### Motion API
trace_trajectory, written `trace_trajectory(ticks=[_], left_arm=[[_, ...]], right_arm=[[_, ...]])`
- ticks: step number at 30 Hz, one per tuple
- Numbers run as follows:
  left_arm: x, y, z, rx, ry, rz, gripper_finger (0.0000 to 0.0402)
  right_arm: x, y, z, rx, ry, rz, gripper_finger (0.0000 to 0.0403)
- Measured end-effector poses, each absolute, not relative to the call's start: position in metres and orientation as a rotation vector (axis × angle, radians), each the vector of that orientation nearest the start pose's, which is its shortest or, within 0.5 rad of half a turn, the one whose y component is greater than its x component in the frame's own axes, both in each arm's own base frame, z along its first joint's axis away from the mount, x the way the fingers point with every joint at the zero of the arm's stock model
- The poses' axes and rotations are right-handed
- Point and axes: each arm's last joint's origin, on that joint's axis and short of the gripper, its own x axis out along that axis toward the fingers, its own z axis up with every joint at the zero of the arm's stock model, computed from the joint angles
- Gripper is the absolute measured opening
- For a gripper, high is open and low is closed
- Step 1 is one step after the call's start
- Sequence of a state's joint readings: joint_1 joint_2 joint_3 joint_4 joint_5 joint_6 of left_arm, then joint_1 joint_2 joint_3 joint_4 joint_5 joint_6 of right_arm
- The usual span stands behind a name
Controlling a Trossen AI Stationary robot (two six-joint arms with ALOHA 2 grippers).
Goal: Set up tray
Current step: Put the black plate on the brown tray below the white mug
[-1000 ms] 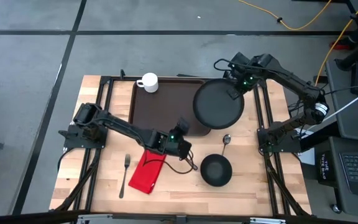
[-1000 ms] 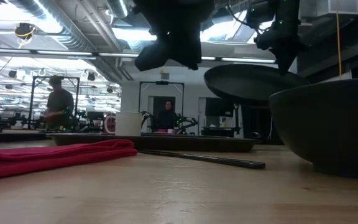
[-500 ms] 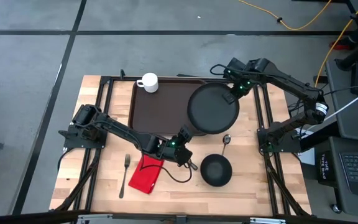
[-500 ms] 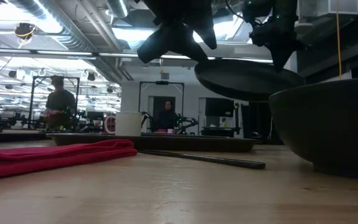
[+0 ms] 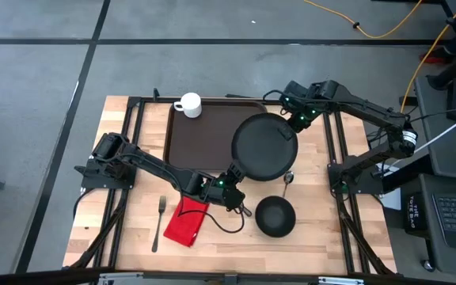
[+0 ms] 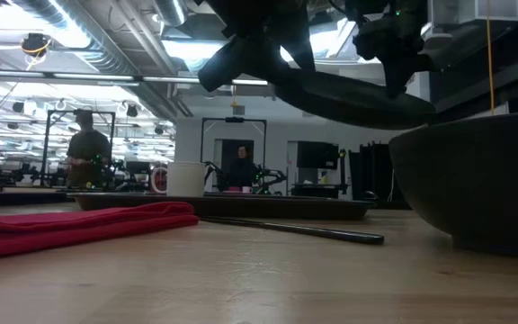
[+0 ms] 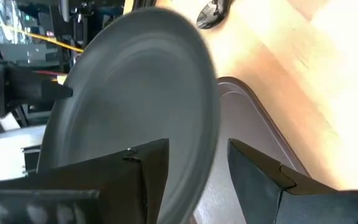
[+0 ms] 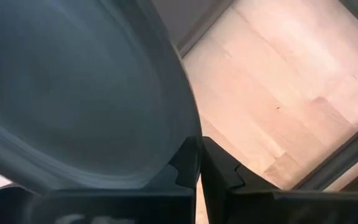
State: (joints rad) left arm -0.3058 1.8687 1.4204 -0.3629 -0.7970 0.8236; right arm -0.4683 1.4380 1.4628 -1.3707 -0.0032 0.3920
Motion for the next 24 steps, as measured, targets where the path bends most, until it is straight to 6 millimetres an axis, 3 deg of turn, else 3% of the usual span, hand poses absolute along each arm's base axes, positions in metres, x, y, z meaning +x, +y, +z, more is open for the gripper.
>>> trace_trajectory(ticks=[9,24], left_arm=[[0.393,-0.099,0.239,1.171,0.873,0.127,0.0155],[0.391,-0.092,0.235,1.109,0.914,0.091,0.0115]], right_arm=[[0.228,-0.109,0.338,0.633,1.214,-0.622,0.0008],[0.230,-0.108,0.338,0.655,1.196,-0.583,0.0008]])
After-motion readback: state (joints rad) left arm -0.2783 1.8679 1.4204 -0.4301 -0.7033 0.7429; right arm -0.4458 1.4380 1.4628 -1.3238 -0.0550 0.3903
